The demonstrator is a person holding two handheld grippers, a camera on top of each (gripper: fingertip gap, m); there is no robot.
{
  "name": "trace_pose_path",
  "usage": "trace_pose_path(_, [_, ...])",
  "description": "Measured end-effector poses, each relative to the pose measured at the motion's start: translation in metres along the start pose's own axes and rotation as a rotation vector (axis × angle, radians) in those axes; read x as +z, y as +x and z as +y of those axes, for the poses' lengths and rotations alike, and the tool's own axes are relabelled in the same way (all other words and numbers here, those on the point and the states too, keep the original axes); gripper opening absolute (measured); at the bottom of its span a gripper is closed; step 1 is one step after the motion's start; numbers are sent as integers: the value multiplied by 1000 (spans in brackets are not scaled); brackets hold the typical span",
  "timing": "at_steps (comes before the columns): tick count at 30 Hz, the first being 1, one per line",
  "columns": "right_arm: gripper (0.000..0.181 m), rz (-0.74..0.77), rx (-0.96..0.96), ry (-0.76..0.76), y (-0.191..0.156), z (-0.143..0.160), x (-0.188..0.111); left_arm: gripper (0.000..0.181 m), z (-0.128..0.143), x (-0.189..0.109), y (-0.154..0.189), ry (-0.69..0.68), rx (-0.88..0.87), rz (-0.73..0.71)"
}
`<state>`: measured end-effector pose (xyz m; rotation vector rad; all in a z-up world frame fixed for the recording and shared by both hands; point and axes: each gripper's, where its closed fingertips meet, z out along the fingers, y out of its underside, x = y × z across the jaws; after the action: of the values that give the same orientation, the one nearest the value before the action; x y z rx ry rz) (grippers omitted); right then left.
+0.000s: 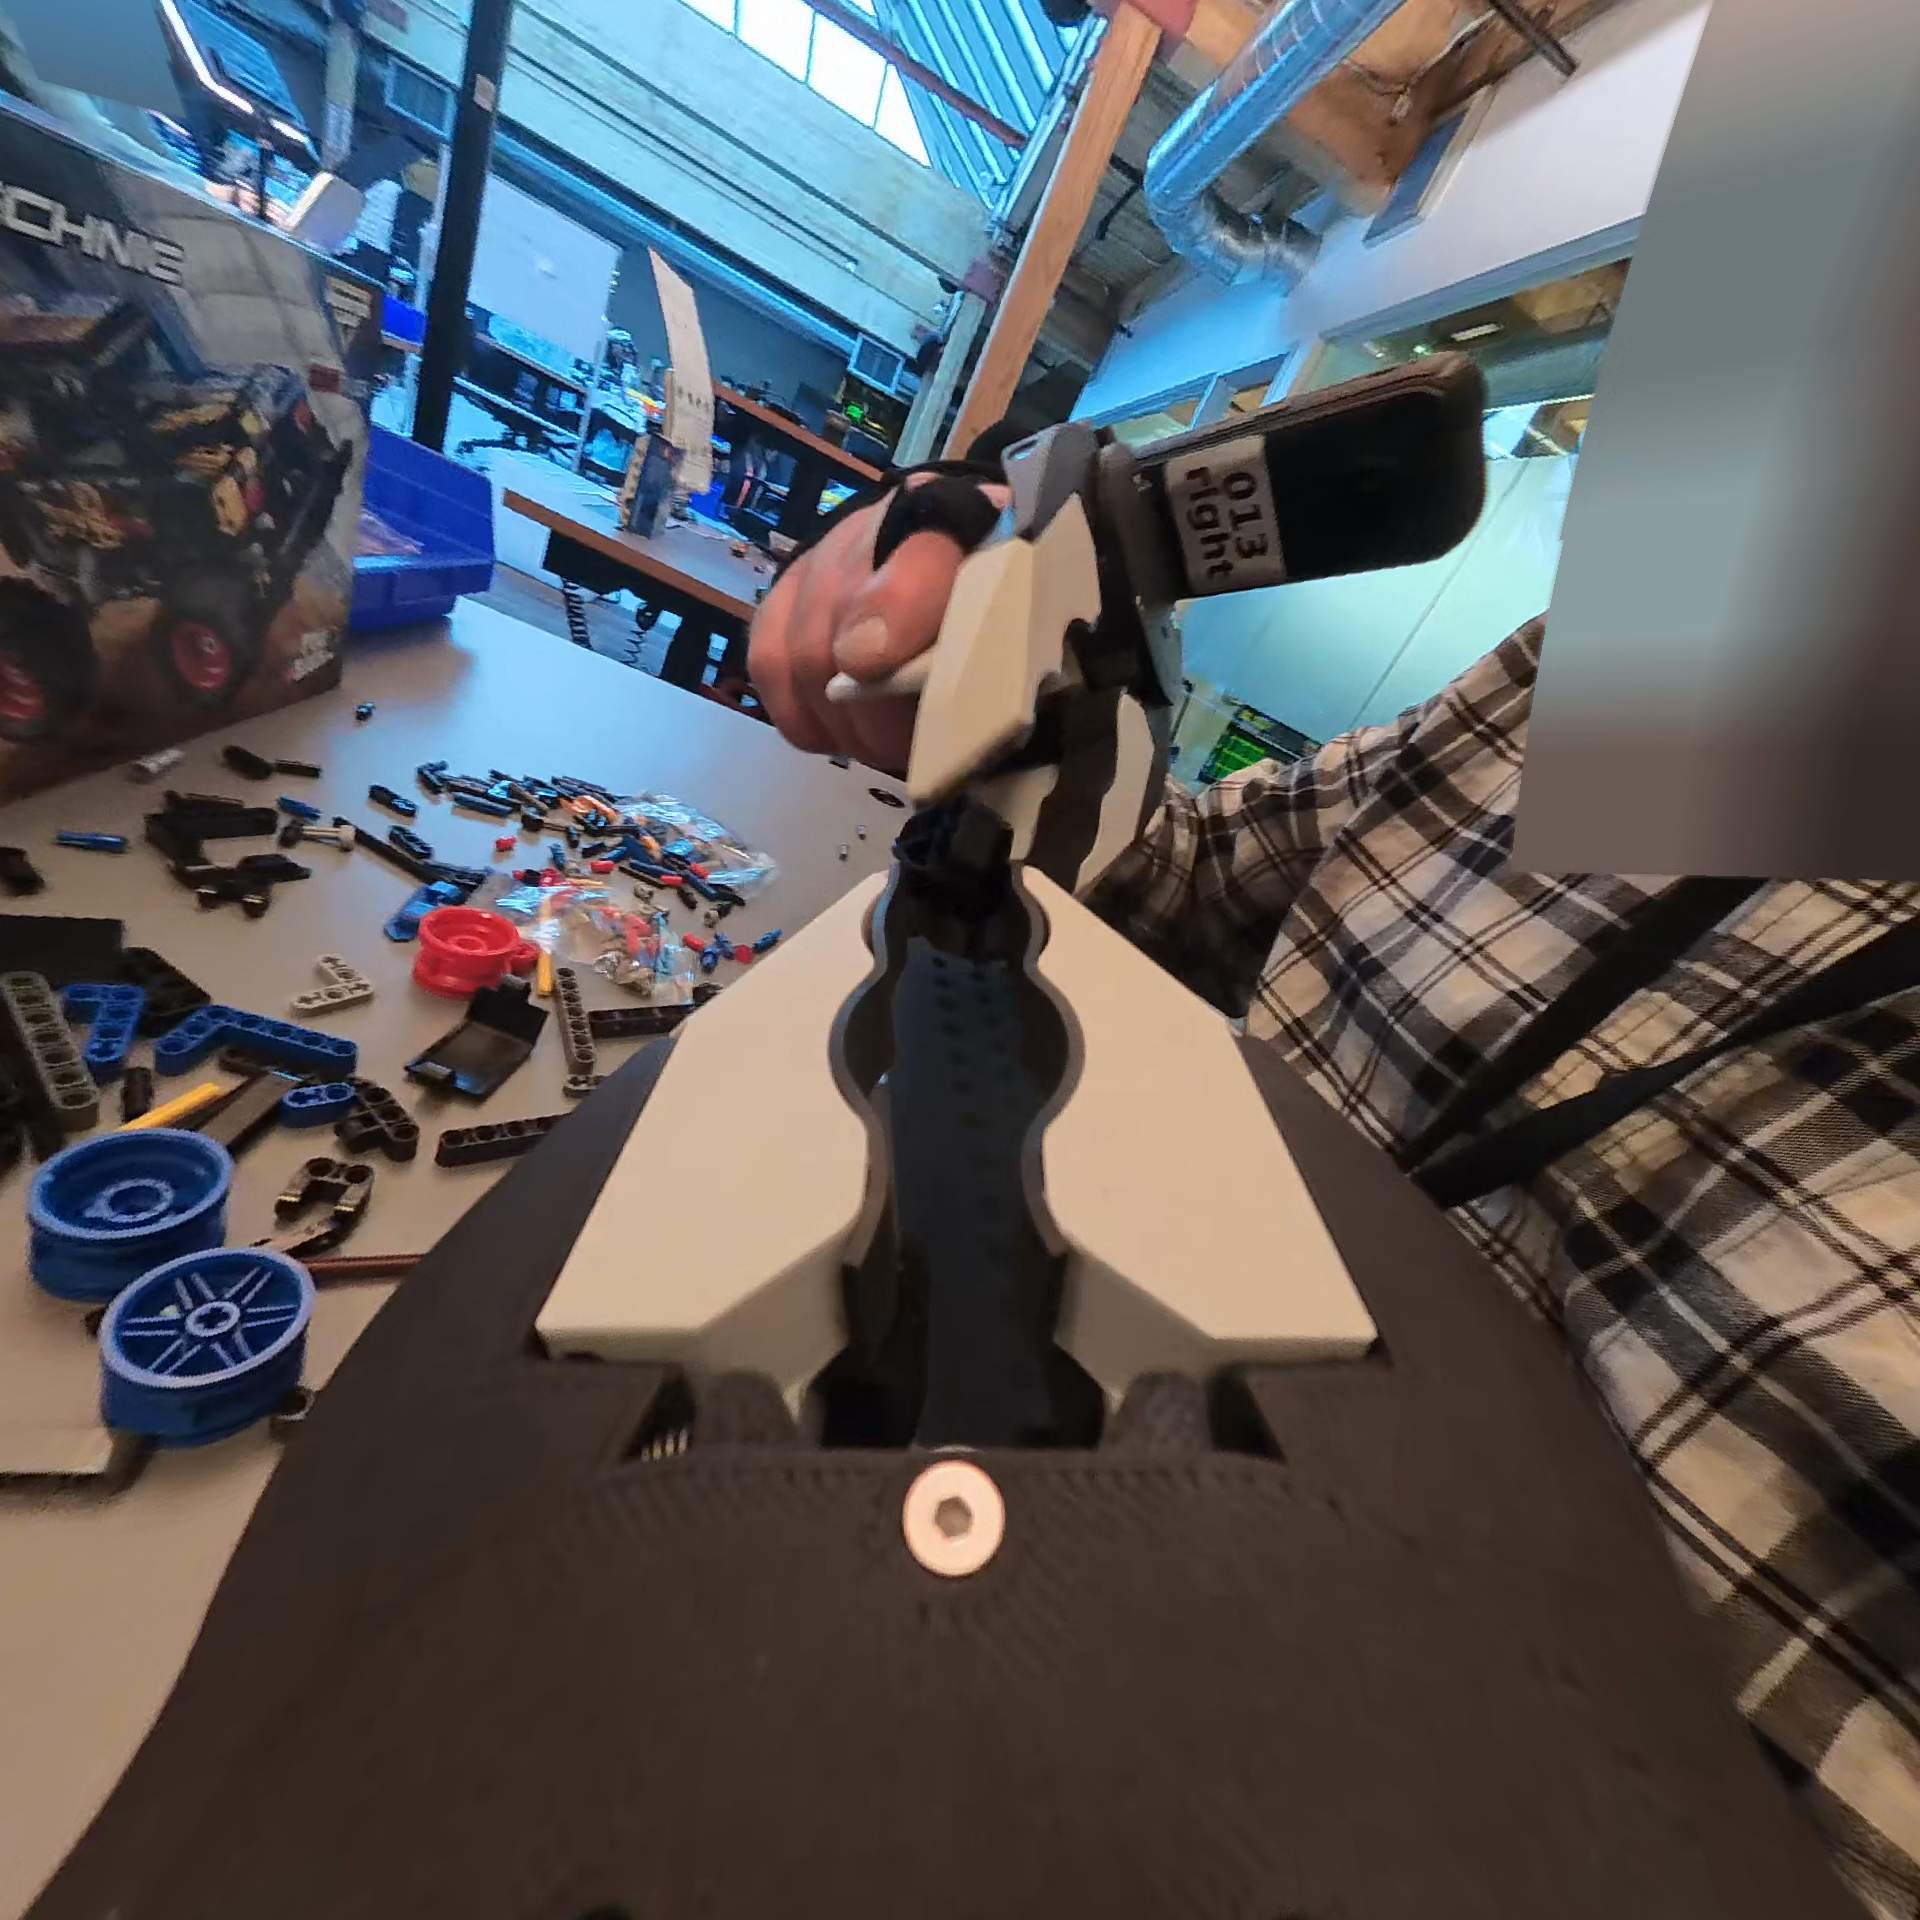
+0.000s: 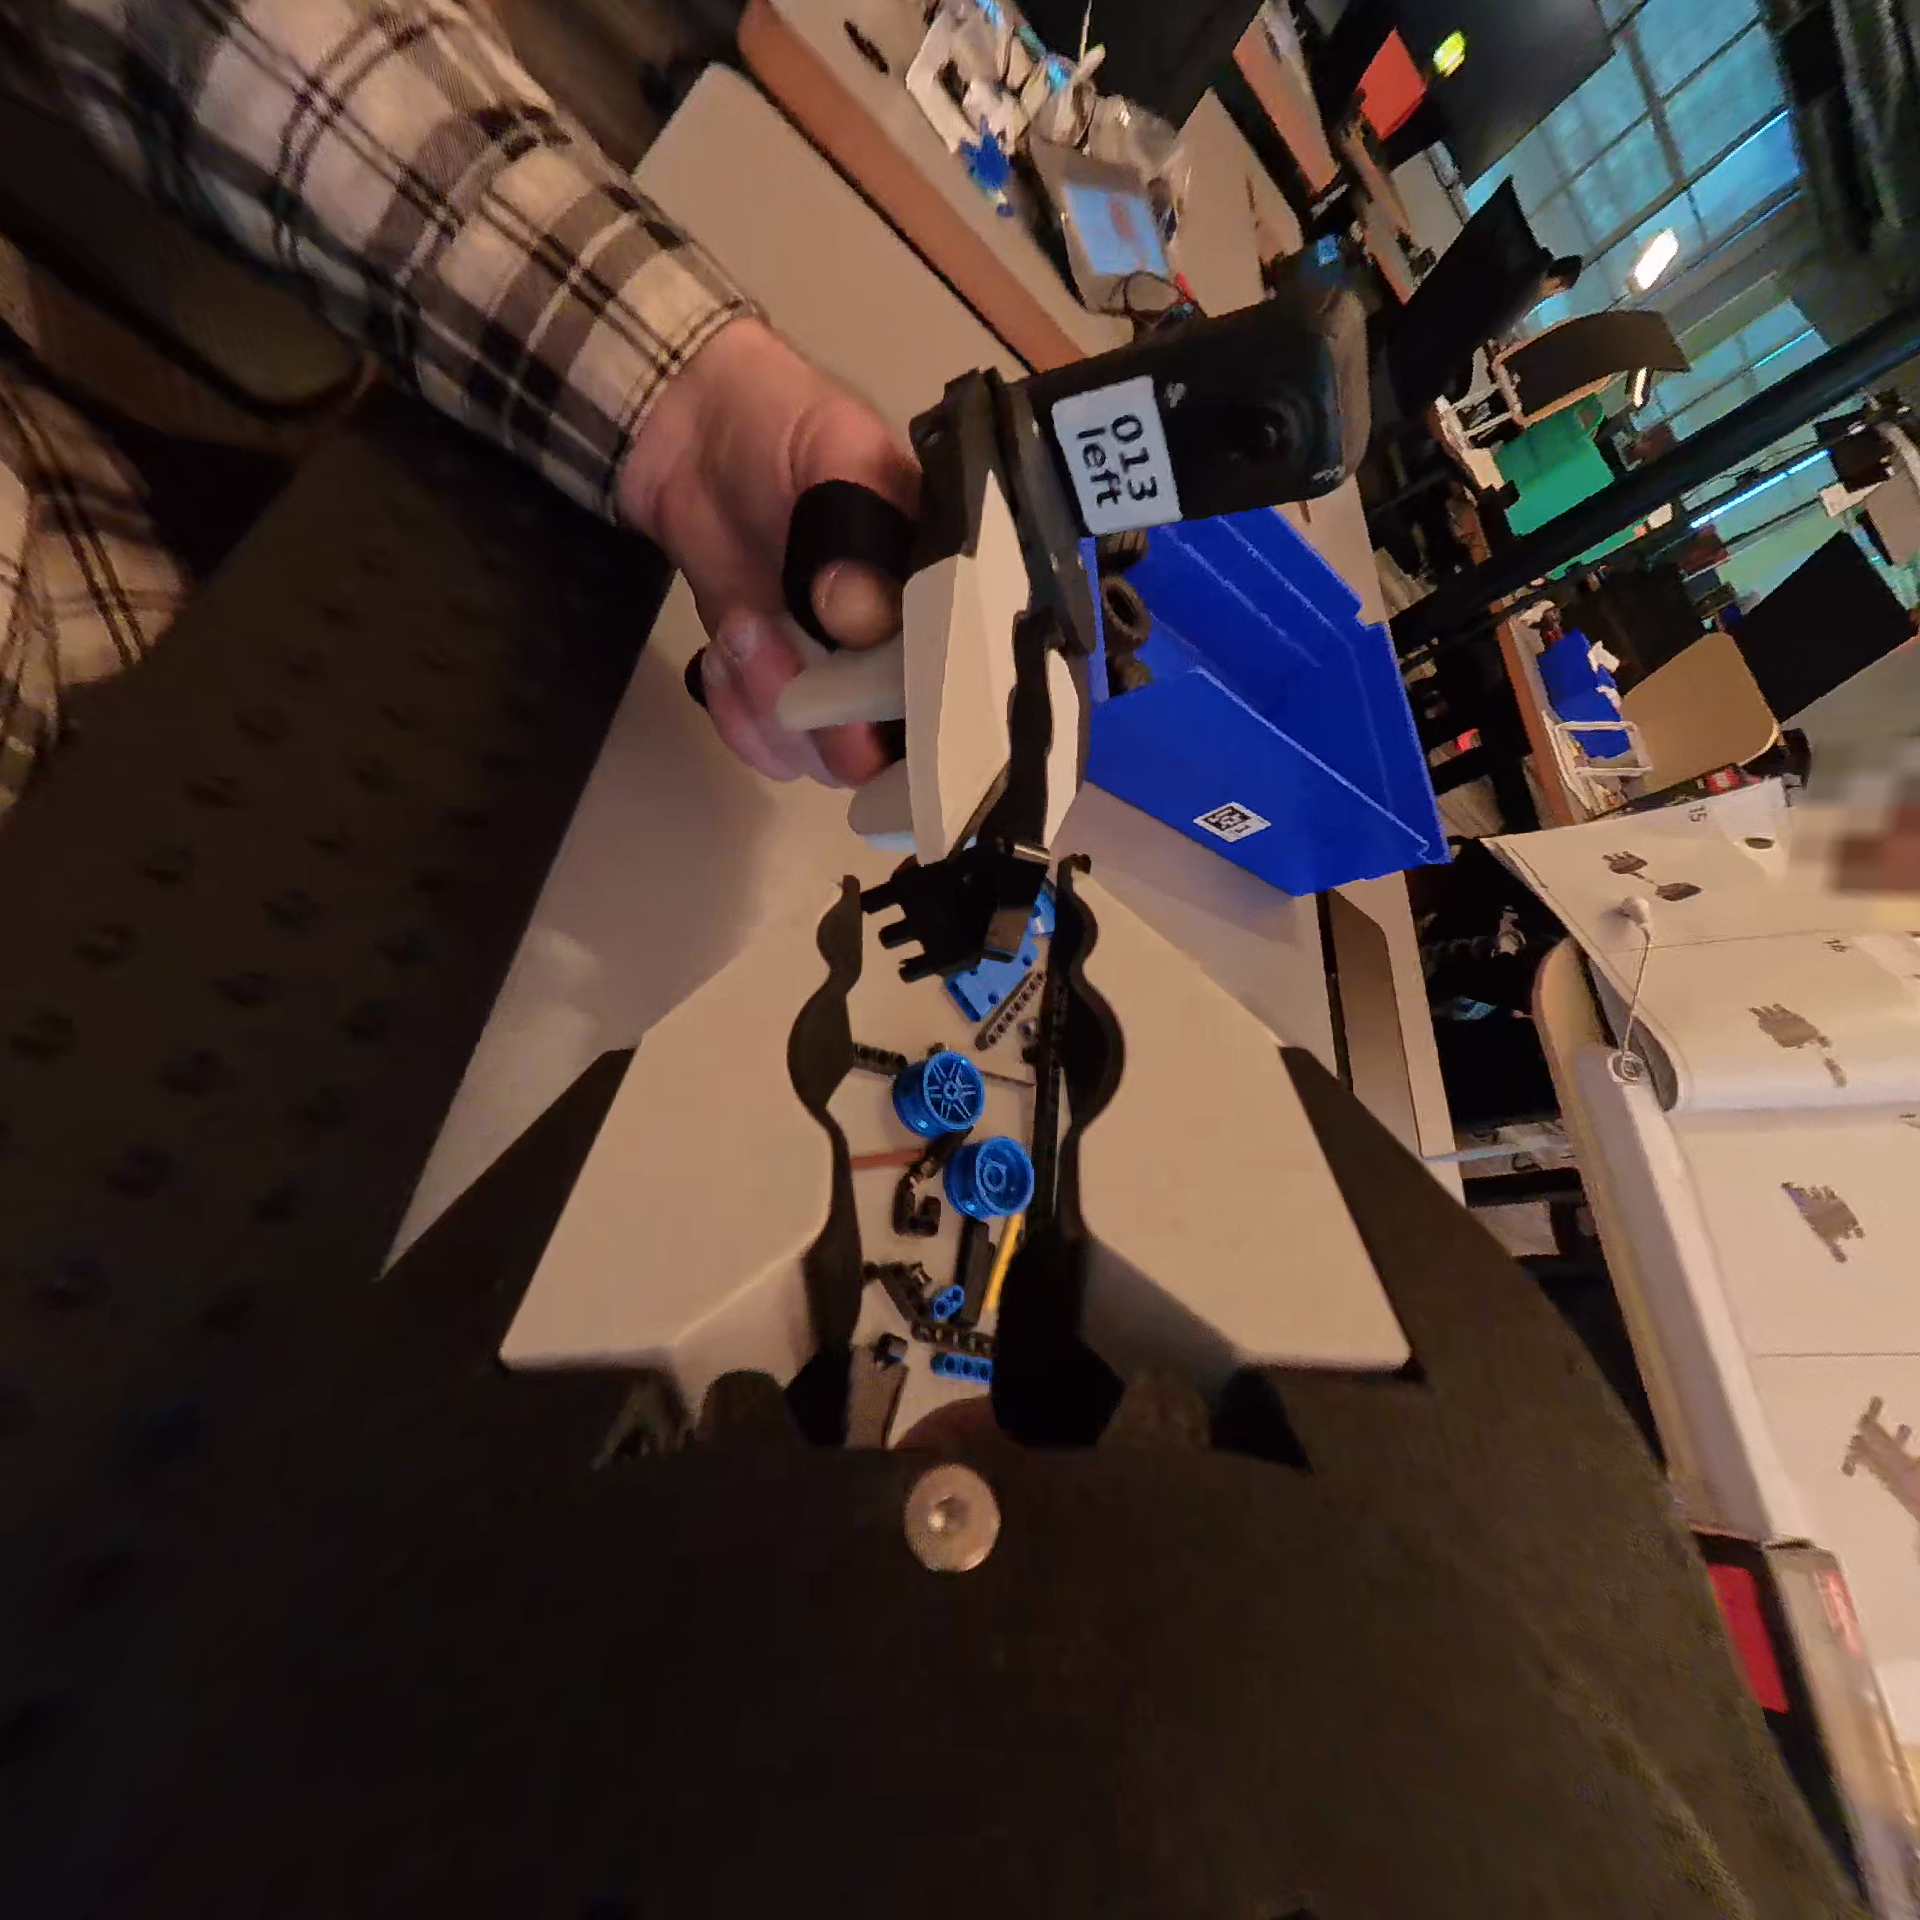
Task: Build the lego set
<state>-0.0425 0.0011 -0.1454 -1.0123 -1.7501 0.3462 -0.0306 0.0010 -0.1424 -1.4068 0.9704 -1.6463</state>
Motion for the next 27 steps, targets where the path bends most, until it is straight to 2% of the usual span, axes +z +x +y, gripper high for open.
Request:
trace_pose_path(8, [30,20,39,45,1,-2,1,16,-1,0,1,4,-8,15])
trace_pose_path(15, [27,146,-35,97,6,-8,-2,16,-5,-2,1,35,-41,34])
trace_pose_path(27, [27,160,-264,-14,1,-1,-1,15,2,0,-4,4,-67,22])
